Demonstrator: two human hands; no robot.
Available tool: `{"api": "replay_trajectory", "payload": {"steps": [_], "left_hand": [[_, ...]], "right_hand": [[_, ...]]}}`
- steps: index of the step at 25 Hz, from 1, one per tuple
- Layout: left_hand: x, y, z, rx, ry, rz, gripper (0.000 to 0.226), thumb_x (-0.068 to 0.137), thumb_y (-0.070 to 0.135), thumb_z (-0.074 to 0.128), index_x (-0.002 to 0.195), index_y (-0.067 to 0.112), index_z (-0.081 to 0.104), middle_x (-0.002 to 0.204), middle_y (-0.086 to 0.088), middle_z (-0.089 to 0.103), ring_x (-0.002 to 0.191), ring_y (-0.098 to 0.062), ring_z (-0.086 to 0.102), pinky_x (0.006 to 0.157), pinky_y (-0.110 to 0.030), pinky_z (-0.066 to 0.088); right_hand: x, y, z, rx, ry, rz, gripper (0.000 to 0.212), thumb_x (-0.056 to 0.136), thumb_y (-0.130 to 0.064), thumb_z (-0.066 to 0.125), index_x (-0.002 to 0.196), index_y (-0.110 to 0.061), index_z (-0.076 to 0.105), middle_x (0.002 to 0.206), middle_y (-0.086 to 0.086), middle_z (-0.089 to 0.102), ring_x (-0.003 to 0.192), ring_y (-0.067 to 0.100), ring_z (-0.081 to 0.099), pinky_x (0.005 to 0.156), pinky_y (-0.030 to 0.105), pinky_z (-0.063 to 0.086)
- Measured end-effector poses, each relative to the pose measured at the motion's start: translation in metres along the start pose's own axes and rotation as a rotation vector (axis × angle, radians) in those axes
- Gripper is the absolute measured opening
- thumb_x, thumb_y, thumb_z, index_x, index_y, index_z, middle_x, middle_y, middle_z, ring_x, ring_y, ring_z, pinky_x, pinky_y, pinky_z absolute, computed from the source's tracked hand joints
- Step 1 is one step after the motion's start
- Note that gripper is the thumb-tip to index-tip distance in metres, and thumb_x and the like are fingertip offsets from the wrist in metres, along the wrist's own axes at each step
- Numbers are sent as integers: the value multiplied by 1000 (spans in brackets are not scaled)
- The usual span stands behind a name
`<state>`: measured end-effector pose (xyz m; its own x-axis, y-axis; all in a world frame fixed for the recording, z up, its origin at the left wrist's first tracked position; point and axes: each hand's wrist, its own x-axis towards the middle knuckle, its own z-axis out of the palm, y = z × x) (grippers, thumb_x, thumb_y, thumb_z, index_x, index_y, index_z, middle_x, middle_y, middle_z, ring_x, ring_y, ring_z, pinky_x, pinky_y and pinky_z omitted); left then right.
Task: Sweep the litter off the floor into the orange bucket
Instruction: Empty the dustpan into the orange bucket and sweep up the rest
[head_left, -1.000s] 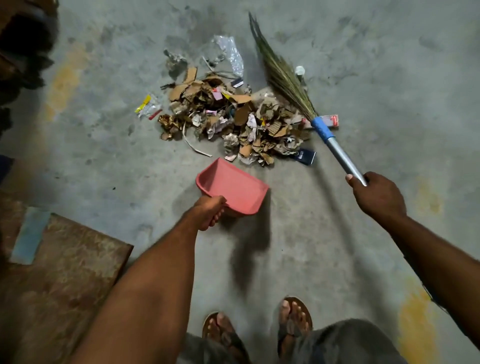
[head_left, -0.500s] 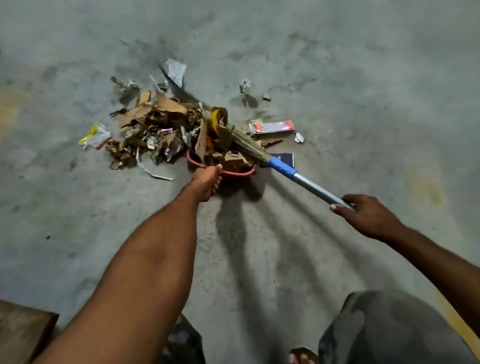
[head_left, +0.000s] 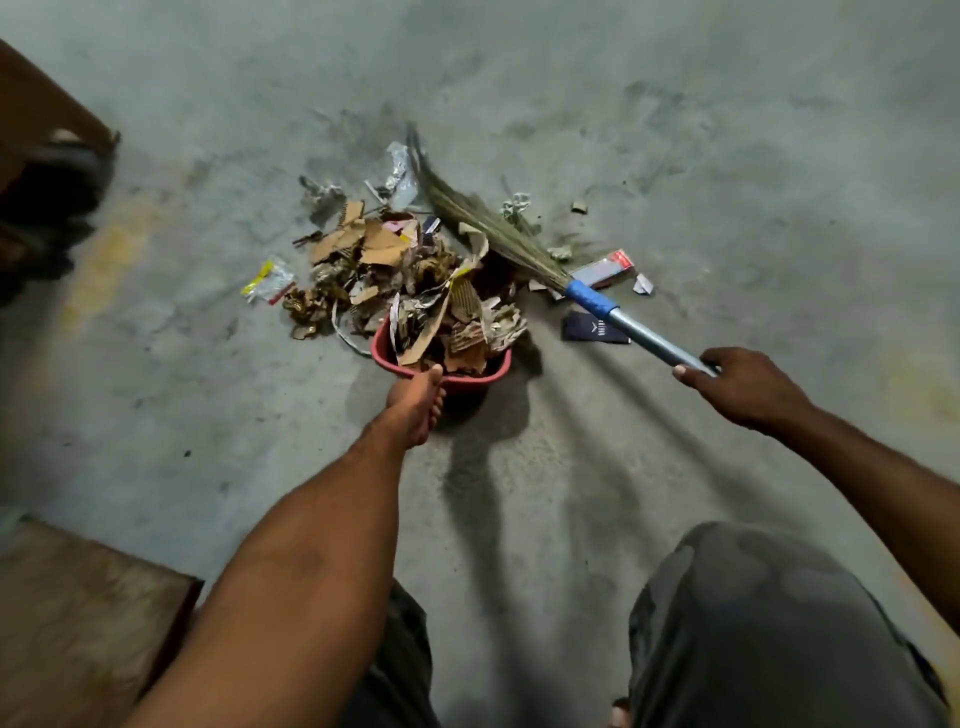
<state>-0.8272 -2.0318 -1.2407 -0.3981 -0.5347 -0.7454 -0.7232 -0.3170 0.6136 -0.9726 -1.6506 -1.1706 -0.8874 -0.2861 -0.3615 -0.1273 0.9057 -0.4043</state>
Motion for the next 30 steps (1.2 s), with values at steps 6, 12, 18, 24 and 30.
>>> {"api": "replay_trajectory", "payload": {"steps": [6,12,18,24,30], "left_hand": [[11,-22,-31,-142,118,-20,38,101,36,63,71,13,60,54,2,49,36,-7,38,34,-17,28],[38,-2,-50,-192,174,17,37,101,32,63,70,13,62,47,5,50,31,-5,36,33,-15,27],[38,2,-51,-213,136,-47,35,101,31,59,71,14,59,42,8,46,30,-5,35,33,-15,25],[43,-2,-53,-219,125,-62,37,103,36,56,71,16,57,44,7,43,31,-6,33,33,-15,23],[48,-11,-54,-192,169,-38,39,100,38,63,68,15,62,51,5,47,36,-8,35,35,-17,26]], "right_hand": [[12,-27,27,-35,-104,-151,37,95,-52,63,85,-18,70,70,2,64,68,16,60,65,36,48],[2,-16,32,-80,-128,-199,33,94,-56,63,80,-26,66,67,0,63,67,19,61,65,39,51],[-7,-10,17,-11,-22,-169,35,94,-54,64,78,-23,64,64,3,62,65,21,61,62,41,49],[5,-41,23,-60,-152,-273,34,94,-60,61,82,-28,66,67,0,64,68,18,62,65,41,50],[9,-37,57,-90,-258,-249,40,94,-63,58,83,-24,64,70,2,64,70,21,63,69,44,53]]}}
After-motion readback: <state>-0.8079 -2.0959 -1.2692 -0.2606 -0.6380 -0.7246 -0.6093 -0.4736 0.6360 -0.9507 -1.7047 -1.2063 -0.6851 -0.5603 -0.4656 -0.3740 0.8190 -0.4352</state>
